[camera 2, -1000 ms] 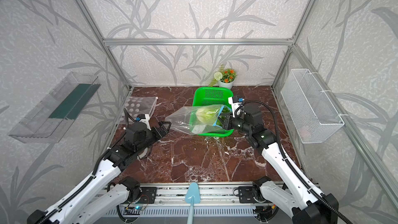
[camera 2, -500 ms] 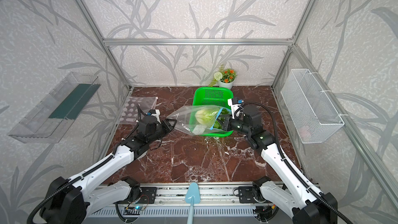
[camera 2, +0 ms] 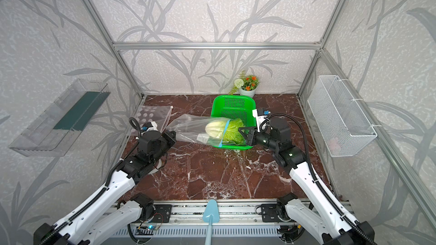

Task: Open the zip-top bag and take out the chinese cabbages
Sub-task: Pick up the Chinese cabbage from the zipper food storage bag.

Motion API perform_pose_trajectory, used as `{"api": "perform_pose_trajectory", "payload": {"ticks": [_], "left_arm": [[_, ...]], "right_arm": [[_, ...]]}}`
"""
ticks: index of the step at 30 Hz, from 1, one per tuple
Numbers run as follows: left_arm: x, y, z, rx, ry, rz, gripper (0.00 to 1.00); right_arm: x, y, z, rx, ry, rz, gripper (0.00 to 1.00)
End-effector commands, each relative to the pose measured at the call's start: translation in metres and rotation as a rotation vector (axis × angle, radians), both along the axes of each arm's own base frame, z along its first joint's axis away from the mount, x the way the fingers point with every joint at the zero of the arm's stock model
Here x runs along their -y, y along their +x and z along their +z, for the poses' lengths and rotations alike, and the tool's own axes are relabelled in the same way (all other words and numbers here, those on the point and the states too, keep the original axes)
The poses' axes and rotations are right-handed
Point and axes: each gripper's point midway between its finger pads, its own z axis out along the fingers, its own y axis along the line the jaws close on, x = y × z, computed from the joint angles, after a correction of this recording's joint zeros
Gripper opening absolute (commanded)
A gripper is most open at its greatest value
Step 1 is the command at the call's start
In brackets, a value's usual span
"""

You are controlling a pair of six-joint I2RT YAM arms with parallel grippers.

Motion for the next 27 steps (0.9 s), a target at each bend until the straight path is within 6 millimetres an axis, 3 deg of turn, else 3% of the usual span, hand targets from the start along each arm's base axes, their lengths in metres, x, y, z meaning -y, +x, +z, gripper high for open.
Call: {"api": "perform_pose_trajectory", "payload": {"ticks": [1,7,15,27], "left_arm": [[-0.037,-0.008,0.001,-0.010,0.110,0.139,0.00],[-0.071,-0.025,0.012,-0.014,0.212,0.254,0.00],[-0.109,-0.048,0.040,0.035,0.317,0.389,0.00],[-0.111,-0.036,0.059,0.125,0.337,0.415,0.00]], "right_arm": [[0.010,-0.001,0.024,0.067,0.004,-0.028,0.00],[0.024,0.003,0.029,0.087,-0.012,-0.077,0.00],[0.042,0.019,0.044,0.133,-0.019,-0.142,0.00],[0.042,0.087,0.035,0.167,0.003,-0.250,0.00]]}}
